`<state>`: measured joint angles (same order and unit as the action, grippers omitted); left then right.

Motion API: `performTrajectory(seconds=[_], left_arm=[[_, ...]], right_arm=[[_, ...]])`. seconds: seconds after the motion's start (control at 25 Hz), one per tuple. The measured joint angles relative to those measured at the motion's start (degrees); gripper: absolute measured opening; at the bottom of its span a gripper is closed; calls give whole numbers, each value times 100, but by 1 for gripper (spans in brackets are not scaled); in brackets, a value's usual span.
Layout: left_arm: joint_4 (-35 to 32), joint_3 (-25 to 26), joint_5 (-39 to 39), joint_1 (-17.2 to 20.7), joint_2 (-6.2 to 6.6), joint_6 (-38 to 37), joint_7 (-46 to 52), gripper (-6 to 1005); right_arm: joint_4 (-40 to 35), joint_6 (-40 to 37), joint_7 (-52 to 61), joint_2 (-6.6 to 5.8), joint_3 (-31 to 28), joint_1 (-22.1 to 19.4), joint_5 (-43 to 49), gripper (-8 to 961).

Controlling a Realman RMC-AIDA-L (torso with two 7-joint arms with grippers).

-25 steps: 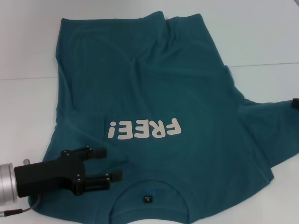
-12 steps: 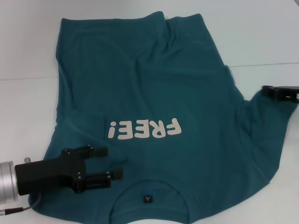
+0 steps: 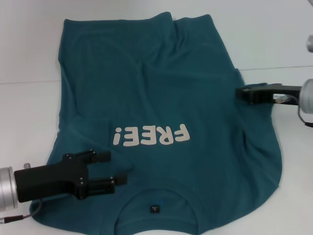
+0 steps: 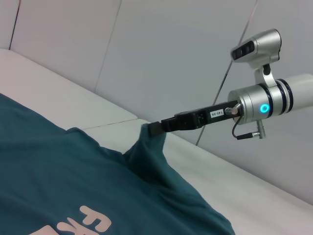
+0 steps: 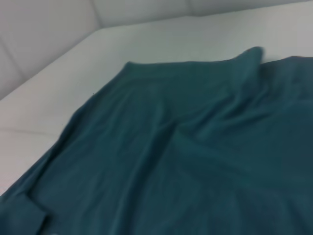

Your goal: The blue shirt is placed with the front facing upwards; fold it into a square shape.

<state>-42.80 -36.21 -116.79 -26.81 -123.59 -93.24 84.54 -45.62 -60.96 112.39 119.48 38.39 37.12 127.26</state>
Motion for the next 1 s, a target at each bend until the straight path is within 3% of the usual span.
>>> performTrajectory(seconds=[0.32,0.76,1.0], left_arm=[[15,0,17,13,-9,48,-26,889],[24,0,18,22,-16,66,-45,889],[31,-1,17,16,-16,70,-50,890]], right_arm=[[246,60,-22,7,501,256,-4,58],[243,460,61,-11,606,-47,-54,495],[193,553,487,-98,512,-391,-55,602]])
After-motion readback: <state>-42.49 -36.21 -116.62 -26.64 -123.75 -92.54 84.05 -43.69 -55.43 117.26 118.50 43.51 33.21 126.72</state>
